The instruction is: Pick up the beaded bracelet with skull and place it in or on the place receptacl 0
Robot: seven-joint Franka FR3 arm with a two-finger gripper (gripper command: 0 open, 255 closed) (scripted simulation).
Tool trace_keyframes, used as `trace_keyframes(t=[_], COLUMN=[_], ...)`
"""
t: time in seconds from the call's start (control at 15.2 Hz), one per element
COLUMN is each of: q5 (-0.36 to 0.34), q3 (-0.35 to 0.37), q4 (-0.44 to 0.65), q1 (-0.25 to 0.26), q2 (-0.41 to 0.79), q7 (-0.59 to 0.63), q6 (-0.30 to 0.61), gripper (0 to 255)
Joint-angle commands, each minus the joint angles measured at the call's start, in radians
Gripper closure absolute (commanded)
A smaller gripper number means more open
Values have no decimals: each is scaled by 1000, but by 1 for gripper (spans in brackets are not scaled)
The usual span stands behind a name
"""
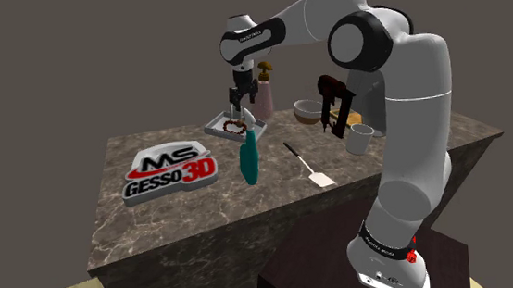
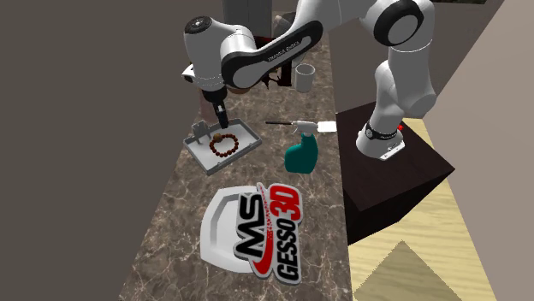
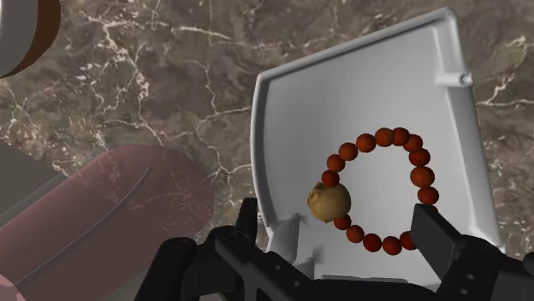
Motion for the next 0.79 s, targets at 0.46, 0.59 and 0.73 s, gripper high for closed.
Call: trace_keyframes(t=[0.46,0.59,0.73], q5=[0,0,0], q3=[2,2,2], q4=[106,106,106], q1=[5,5,5], q2=[-15,-15,-15], q7=[-1,-1,-1], q6=[-121,-121,-121], gripper=[0,0,0])
